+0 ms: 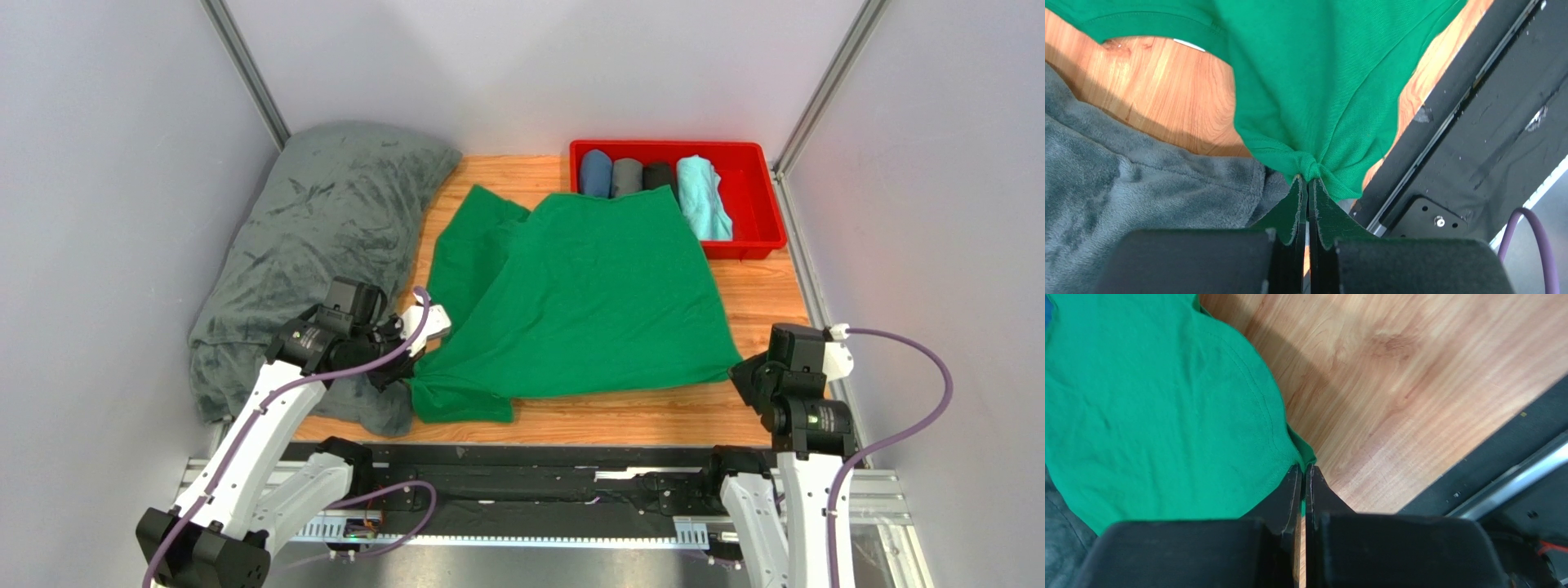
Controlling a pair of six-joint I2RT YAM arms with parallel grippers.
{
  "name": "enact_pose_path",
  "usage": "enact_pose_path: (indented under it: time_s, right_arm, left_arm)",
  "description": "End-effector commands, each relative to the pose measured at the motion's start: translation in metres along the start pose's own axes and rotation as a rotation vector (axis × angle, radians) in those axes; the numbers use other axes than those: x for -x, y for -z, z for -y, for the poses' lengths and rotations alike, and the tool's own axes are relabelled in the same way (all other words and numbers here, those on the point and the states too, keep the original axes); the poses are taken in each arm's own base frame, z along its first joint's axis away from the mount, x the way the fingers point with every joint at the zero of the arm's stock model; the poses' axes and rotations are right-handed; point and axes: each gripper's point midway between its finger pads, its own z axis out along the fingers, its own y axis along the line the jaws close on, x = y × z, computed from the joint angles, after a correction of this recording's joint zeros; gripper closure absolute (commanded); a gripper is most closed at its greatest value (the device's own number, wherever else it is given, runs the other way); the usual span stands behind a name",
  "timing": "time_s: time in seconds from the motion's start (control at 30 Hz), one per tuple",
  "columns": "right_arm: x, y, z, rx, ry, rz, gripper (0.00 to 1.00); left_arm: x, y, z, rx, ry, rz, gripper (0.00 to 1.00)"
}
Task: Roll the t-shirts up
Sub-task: Flatten out the T-shirt at the center of the board.
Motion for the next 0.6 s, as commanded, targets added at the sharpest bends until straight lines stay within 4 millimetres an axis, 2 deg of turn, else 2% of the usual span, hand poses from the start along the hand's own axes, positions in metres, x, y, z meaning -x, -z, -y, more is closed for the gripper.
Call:
enact_pose_path:
  time_s: [0.0, 0.17, 0.3, 0.33, 0.4, 0.43, 0.47, 0.53, 0.57]
  right_arm:
    - [0.011, 0.02, 0.025, -0.135, -0.061, 0.053, 1.0]
    - [0.003, 0.019, 0.038, -0.179, -0.084, 0.042, 1.0]
    - [-0.004, 0.004, 0.03, -0.143, -0.067, 0.007, 1.0]
    - [-0.003, -0.001, 0.015, -0.087, -0.064, -0.007, 1.0]
    - [0.004, -0.004, -0.003, -0.031, -0.049, -0.004, 1.0]
    - [0.016, -0.004, -0.029, 0.072, -0.016, 0.025, 1.0]
    - [0.025, -0.007, -0.043, 0.088, -0.005, 0.03, 1.0]
    - [0.066, 0.007, -0.097, 0.239, 0.018, 0.127, 1.0]
    - [0.076, -0.004, -0.113, 0.227, 0.033, 0.117, 1.0]
  left_arm:
    - [0.007, 0.011, 0.002, -0.01, -0.078, 0.015, 1.0]
    - [0.012, 0.009, 0.001, -0.027, -0.084, 0.015, 1.0]
    - [0.024, 0.006, -0.007, -0.02, -0.074, 0.033, 1.0]
    - [0.027, 0.004, -0.01, -0.021, -0.057, 0.034, 1.0]
    - [0.045, 0.011, -0.026, 0.048, -0.058, 0.073, 1.0]
    - [0.054, 0.014, -0.035, 0.089, -0.035, 0.092, 1.0]
    - [0.079, 0.025, -0.055, 0.183, -0.057, 0.168, 1.0]
    - [0.103, 0.037, -0.083, 0.31, -0.035, 0.219, 1.0]
    - [0.137, 0.06, -0.102, 0.393, -0.057, 0.305, 1.0]
